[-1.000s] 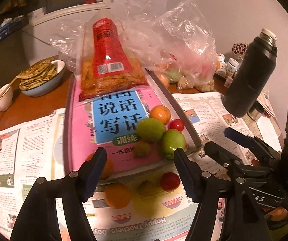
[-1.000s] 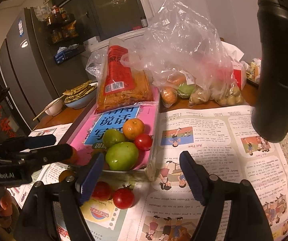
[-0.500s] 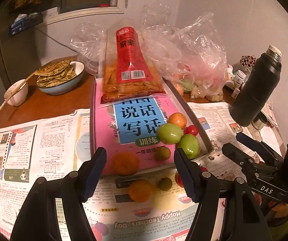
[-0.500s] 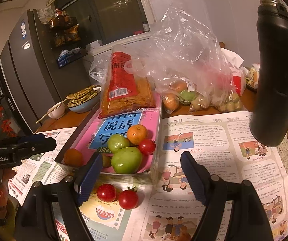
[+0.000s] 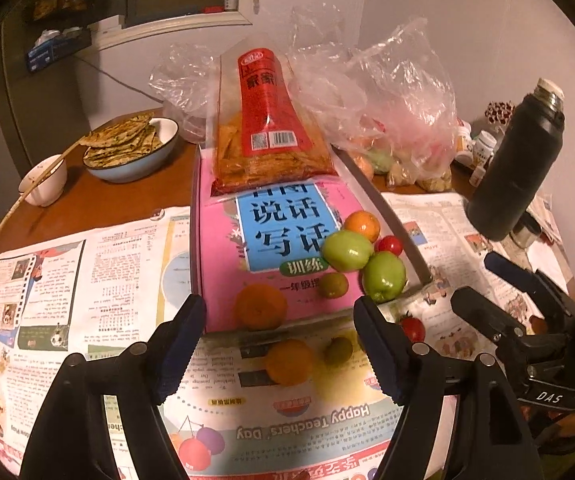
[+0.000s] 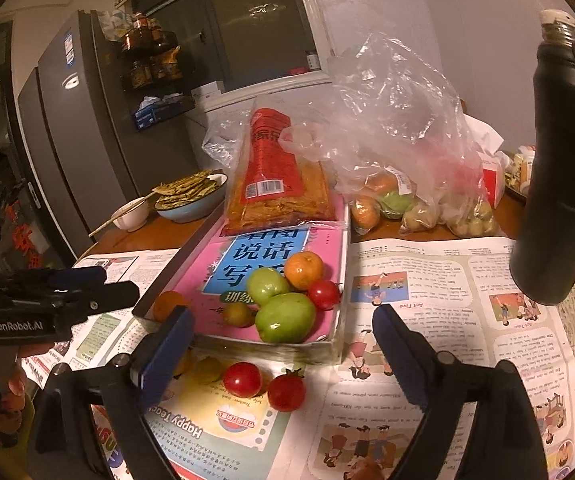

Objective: Organize fruits
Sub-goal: 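Withdraw both tools from the tray toward the remaining fruit, then grasp a round brown fruit with the left tool while the right tool grasps a red tomato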

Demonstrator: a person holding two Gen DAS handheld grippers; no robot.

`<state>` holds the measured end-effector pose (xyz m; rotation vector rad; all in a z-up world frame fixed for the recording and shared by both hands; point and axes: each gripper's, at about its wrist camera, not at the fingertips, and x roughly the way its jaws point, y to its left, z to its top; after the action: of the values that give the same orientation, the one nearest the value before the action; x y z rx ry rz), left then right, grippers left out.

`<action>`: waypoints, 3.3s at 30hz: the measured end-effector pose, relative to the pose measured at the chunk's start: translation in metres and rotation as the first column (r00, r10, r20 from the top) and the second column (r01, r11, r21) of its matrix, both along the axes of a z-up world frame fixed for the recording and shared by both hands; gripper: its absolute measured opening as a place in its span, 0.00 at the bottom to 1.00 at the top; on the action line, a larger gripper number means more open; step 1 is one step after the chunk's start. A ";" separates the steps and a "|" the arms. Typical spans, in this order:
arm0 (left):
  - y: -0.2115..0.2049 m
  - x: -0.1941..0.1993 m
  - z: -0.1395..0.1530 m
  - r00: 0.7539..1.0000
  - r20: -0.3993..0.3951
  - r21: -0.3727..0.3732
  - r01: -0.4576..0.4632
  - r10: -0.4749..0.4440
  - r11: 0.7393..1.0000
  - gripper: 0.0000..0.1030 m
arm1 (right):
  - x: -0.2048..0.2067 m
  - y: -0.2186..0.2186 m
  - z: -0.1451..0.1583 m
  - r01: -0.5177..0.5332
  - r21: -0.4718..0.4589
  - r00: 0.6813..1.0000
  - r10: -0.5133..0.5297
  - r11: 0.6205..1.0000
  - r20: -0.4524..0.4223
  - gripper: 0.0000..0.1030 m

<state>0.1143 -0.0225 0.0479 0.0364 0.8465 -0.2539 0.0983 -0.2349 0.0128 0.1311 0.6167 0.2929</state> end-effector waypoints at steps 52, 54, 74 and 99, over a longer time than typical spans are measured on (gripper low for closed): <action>-0.007 -0.014 -0.065 0.982 -0.168 0.068 0.093 -0.081 0.993 0.75 | -0.008 0.017 -0.062 -0.064 -0.129 0.980 0.038 0.990 -0.196 0.88; -0.007 -0.011 -0.068 0.982 -0.176 0.068 0.090 -0.076 0.994 0.75 | -0.003 0.016 -0.067 -0.056 -0.139 0.977 0.025 0.989 -0.210 0.87; -0.012 0.013 -0.080 0.976 -0.197 0.000 0.090 -0.089 0.996 0.57 | 0.017 0.025 -0.077 -0.050 -0.213 0.984 0.012 0.976 -0.176 0.30; -0.010 0.000 -0.055 0.984 -0.143 -0.030 0.105 -0.108 0.994 0.39 | -0.003 0.006 -0.045 -0.021 -0.097 0.994 0.010 0.995 -0.112 0.30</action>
<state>0.1138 -0.0322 -0.0076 0.0432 0.9874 -0.3702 0.0955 -0.2293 -0.0323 0.0481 0.7416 0.2707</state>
